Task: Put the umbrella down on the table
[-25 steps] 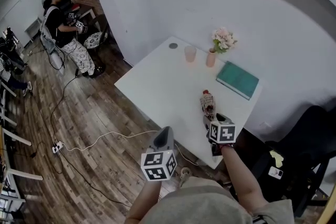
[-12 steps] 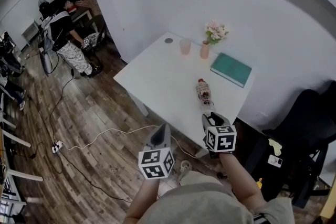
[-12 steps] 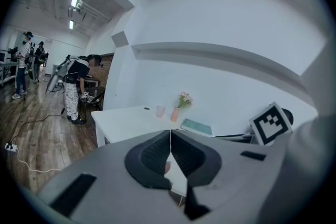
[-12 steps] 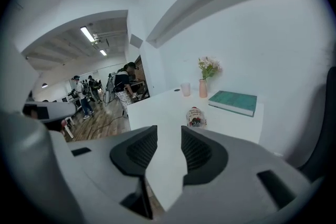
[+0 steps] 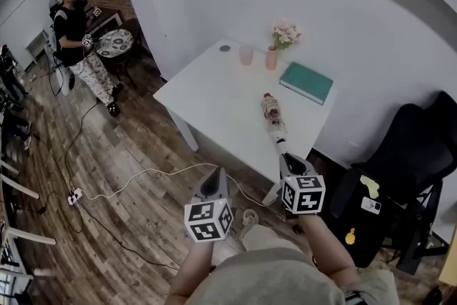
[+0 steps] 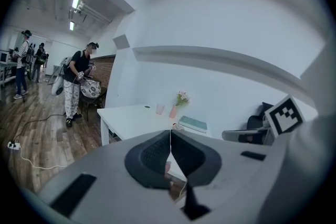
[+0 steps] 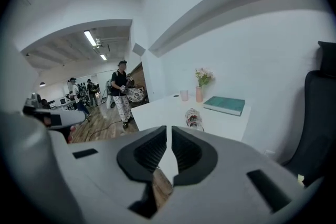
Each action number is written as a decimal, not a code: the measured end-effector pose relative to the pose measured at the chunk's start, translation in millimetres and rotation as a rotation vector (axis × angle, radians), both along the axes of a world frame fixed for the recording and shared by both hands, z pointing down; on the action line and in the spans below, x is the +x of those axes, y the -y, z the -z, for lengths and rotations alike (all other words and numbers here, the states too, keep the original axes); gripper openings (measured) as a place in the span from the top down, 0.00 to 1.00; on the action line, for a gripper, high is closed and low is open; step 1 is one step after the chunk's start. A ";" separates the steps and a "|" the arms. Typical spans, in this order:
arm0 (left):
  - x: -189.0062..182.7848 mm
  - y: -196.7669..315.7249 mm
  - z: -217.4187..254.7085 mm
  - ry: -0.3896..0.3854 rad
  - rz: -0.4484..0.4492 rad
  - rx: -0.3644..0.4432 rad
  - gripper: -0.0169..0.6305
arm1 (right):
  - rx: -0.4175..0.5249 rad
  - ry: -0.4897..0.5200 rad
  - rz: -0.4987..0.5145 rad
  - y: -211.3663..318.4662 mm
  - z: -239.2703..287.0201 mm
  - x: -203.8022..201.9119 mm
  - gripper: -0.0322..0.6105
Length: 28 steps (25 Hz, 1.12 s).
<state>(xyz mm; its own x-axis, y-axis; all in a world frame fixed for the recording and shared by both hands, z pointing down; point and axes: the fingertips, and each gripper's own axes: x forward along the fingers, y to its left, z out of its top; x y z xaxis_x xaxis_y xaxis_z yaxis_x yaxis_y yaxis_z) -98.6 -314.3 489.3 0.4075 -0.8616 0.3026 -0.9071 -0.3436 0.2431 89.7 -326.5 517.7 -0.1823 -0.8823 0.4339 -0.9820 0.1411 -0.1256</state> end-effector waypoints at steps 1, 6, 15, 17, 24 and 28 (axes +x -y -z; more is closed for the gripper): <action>-1.1 -6.6 -0.2 0.001 0.000 0.002 0.96 | 0.007 -0.004 -0.002 -7.4 1.2 -0.4 0.91; -7.1 -38.7 0.9 0.000 0.005 0.010 0.96 | 0.033 -0.008 0.001 -44.8 7.5 -5.5 0.94; -16.8 -88.5 5.2 -0.003 0.015 0.030 0.96 | 0.080 0.014 0.021 -101.4 22.4 -16.4 0.95; -16.8 -97.4 6.4 -0.002 0.014 0.034 0.96 | 0.089 0.013 0.027 -110.5 25.9 -17.8 0.95; -16.3 -116.8 9.0 0.001 0.008 0.043 0.96 | 0.103 0.008 0.054 -129.4 31.2 -25.1 0.95; -17.9 -119.8 9.4 0.003 0.010 0.047 0.96 | 0.111 0.007 0.059 -132.5 33.7 -27.5 0.95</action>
<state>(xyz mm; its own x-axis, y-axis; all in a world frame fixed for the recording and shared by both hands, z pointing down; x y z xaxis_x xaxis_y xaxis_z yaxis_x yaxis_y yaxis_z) -116.5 -194.5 479.8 0.3981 -0.8789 0.2626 -0.9112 -0.3458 0.2239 62.1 -194.0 484.1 -0.2386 -0.9125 0.3322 -0.9706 0.2126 -0.1132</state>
